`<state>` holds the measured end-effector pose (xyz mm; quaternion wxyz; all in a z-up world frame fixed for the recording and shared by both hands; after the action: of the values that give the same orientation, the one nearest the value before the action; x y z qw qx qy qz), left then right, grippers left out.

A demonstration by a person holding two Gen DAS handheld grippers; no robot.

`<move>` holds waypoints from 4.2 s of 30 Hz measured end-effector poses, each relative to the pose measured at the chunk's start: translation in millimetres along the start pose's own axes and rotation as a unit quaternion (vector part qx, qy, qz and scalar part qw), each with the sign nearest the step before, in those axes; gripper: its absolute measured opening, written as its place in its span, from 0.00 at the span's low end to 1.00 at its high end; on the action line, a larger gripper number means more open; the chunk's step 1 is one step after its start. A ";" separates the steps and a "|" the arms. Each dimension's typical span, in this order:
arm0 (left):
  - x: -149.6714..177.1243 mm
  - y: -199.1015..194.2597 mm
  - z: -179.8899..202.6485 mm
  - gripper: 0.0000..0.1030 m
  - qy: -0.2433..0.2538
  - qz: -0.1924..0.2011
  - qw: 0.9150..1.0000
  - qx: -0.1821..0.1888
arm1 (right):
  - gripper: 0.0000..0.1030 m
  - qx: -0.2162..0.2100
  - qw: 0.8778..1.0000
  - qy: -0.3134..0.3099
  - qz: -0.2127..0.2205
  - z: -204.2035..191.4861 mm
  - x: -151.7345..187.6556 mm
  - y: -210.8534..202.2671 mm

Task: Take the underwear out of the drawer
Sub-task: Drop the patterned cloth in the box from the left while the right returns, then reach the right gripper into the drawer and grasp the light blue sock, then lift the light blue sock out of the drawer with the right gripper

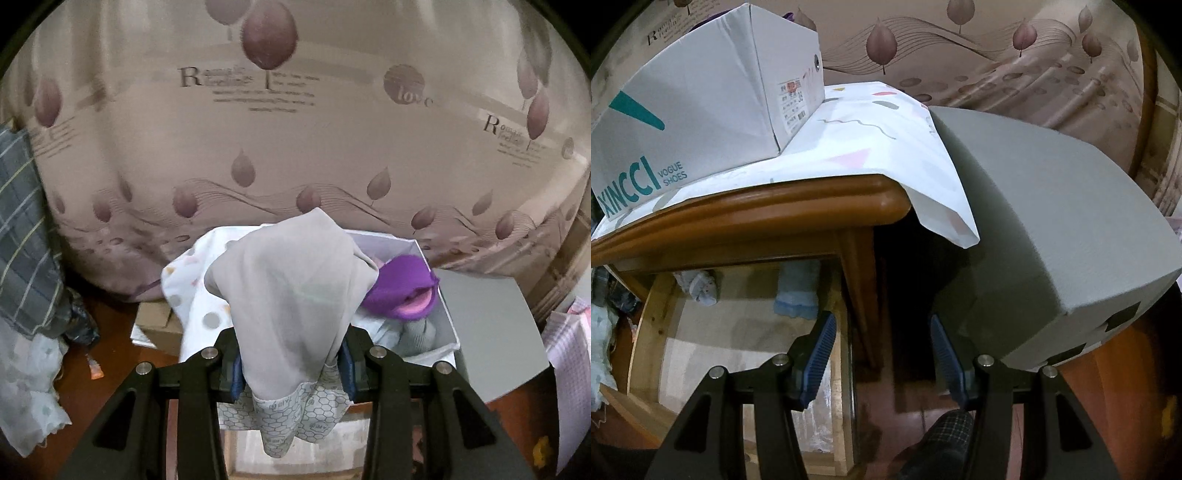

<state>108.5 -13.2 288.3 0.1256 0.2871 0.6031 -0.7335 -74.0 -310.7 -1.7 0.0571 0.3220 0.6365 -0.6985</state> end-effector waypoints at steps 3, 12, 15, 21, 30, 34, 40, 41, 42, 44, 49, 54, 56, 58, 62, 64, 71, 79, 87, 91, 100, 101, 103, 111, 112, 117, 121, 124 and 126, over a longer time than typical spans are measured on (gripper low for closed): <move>-22.0 30.6 14.0 0.35 0.009 -0.025 1.000 -0.006 | 0.53 -0.003 1.000 0.004 0.005 2.8 -1.4 -2.9; -37.2 136.9 16.3 0.35 0.016 -0.109 0.993 -0.037 | 0.53 -0.016 1.000 0.017 -0.006 12.2 -4.0 0.3; -37.6 158.3 20.3 0.36 0.026 -0.118 0.992 -0.046 | 0.53 -0.023 0.999 0.021 -0.009 13.0 -3.7 0.7; -38.7 175.8 32.8 0.46 0.053 -0.115 0.990 -0.062 | 0.53 -0.032 0.999 0.016 -0.016 9.5 -4.4 2.9; -32.8 139.6 37.4 0.68 0.071 -0.029 0.996 -0.047 | 0.53 -0.032 0.999 0.004 -0.020 2.5 -2.9 4.7; -8.2 93.9 39.7 0.73 0.089 0.029 0.994 -0.049 | 0.53 -0.029 0.999 -0.016 -0.006 -5.6 -1.3 0.9; 70.6 41.7 4.6 0.80 0.053 0.075 0.993 -0.067 | 0.53 -0.003 0.991 -0.128 0.049 -47.9 11.5 -14.1; 82.9 39.4 -5.3 0.82 0.040 0.078 0.994 -0.071 | 0.53 0.010 0.985 -0.163 0.063 -60.8 17.6 -17.0; 94.0 38.0 -15.5 0.83 0.026 0.082 0.993 -0.079 | 0.53 0.024 0.977 -0.199 0.076 -73.9 24.6 -18.7; 122.7 38.8 -45.3 0.84 -0.016 0.089 0.990 -0.106 | 0.53 0.043 0.961 -0.259 0.090 -95.5 36.8 -19.3; 176.9 69.0 -116.8 0.84 -0.125 0.052 0.982 -0.130 | 0.53 0.134 0.869 -0.459 0.131 -148.9 69.7 -7.0; 210.4 99.0 -160.8 0.83 -0.197 0.033 0.969 -0.148 | 0.53 0.186 0.807 -0.556 0.065 -175.2 65.2 36.3; 214.8 105.0 -171.3 0.83 -0.205 0.020 0.967 -0.151 | 0.53 0.176 0.827 -0.533 0.015 -177.8 52.9 49.5; 215.1 107.6 -179.7 0.83 -0.214 0.009 0.967 -0.137 | 0.53 0.187 0.831 -0.523 0.002 -182.7 46.6 59.8; 217.3 104.6 -186.6 0.84 -0.221 0.013 0.966 -0.132 | 0.53 0.268 0.749 -0.605 0.012 -202.8 60.2 90.7; 217.3 104.5 -188.5 0.84 -0.221 0.009 0.966 -0.134 | 0.53 0.311 0.682 -0.662 -0.002 -206.6 72.8 106.5; 218.2 103.5 -192.5 0.84 -0.224 0.007 0.968 -0.112 | 0.53 0.382 0.395 -0.834 -0.043 -198.1 111.7 146.9; 219.9 104.0 -200.5 0.84 -0.240 -0.001 0.967 -0.091 | 0.53 0.395 0.265 -0.871 -0.120 -197.3 112.5 182.3; 219.4 102.5 -195.0 0.84 -0.226 -0.002 0.970 -0.088 | 0.53 0.428 0.231 -0.861 -0.149 -192.9 105.0 210.8; 219.9 101.1 -193.1 0.84 -0.223 -0.002 0.971 -0.082 | 0.53 0.445 0.212 -0.857 -0.151 -189.7 100.6 223.9; 220.1 99.5 -191.8 0.84 -0.227 -0.001 0.971 -0.075 | 0.53 0.464 0.169 -0.859 -0.136 -182.6 93.0 240.7; 220.2 100.1 -193.2 0.84 -0.226 -0.002 0.971 -0.076 | 0.53 0.466 0.166 -0.860 -0.129 -183.0 91.8 241.7; 220.3 100.5 -192.0 0.84 -0.222 -0.005 0.972 -0.077 | 0.53 0.469 0.177 -0.854 -0.139 -185.3 87.7 243.6; 219.3 100.8 -194.1 0.84 -0.223 -0.005 0.972 -0.076 | 0.43 0.476 0.185 -0.848 -0.142 -206.5 70.4 248.4; 219.5 100.7 -193.9 0.84 -0.223 -0.007 0.972 -0.076 | 0.37 0.477 0.187 -0.848 -0.138 -208.3 73.8 246.1; 217.9 102.0 -192.6 0.84 -0.219 -0.006 0.972 -0.080 | 0.32 0.470 0.242 -0.842 -0.106 -233.5 68.4 235.5; 217.5 106.2 -191.1 0.84 -0.213 -0.010 0.973 -0.088 | 0.31 0.435 0.319 -0.837 -0.088 -266.8 68.5 214.2; 219.3 106.4 -190.7 0.84 -0.209 -0.012 0.973 -0.092 | 0.31 0.395 0.385 -0.828 -0.102 -292.4 67.5 197.1; 219.8 106.7 -190.6 0.84 -0.208 -0.014 0.974 -0.094 | 0.31 0.359 0.444 -0.812 -0.122 -310.4 64.9 183.7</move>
<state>39.9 179.0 55.2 0.2648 0.1070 0.6342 -0.7185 82.0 -35.5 -186.7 0.3419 -0.4817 0.0247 -0.8065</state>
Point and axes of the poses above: each gripper's, at about its wrist camera, not at the fingertips, and y roughly the way its jaws point, z to its right, x to its underside, the point moved 1 cm from there along y, roughly the way its jaws point, and after that the axes turned 11 degrees about -z, right-handed, at the moved point
